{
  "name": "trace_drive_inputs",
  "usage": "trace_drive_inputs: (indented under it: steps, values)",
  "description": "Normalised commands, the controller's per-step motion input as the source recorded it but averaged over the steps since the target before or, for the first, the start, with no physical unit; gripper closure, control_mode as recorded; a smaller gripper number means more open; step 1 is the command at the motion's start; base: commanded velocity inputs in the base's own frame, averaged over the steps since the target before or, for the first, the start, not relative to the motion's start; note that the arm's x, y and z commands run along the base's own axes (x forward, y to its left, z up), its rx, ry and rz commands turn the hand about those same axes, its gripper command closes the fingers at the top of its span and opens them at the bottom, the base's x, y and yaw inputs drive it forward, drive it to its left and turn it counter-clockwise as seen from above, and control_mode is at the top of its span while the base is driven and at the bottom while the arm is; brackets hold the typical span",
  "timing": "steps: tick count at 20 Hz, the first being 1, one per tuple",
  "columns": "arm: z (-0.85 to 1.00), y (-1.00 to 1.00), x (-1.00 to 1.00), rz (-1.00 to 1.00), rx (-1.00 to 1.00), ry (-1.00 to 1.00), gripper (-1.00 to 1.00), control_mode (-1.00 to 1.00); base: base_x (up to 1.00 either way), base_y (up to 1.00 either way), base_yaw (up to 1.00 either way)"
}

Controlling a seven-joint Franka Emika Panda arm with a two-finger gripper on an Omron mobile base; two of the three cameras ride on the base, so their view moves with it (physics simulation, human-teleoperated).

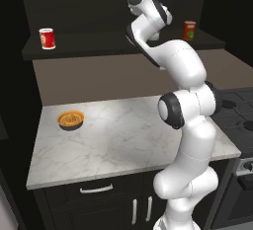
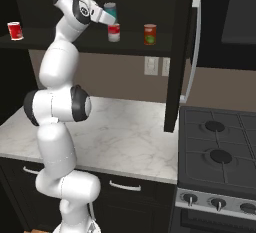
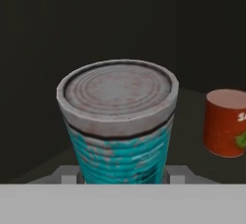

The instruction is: Stack two cans on top of the other two cans in the cabinet.

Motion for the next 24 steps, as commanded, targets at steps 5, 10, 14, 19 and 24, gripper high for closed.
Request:
trace_drive_inputs:
  steps: [5,10,14,19,24]
  values:
    - [-0.1,-0.02,0.02,0.0,0.01,0.02,1.0,-1.0,0.0,0.0,0.0]
    - [-0.07,0.0,0.04,0.0,0.0,0.01,1.0,-1.0,0.0,0.0,0.0]
    - [-0.01,0.0,0.07,0.0,0.01,0.0,1.0,-1.0,0.0,0.0,0.0]
    - [0.03,0.0,0.08,0.0,0.0,0.0,1.0,-1.0,0.0,0.0,0.0]
    - [0.08,-0.01,0.03,0.0,0.0,0.0,1.0,-1.0,0.0,0.0,0.0]
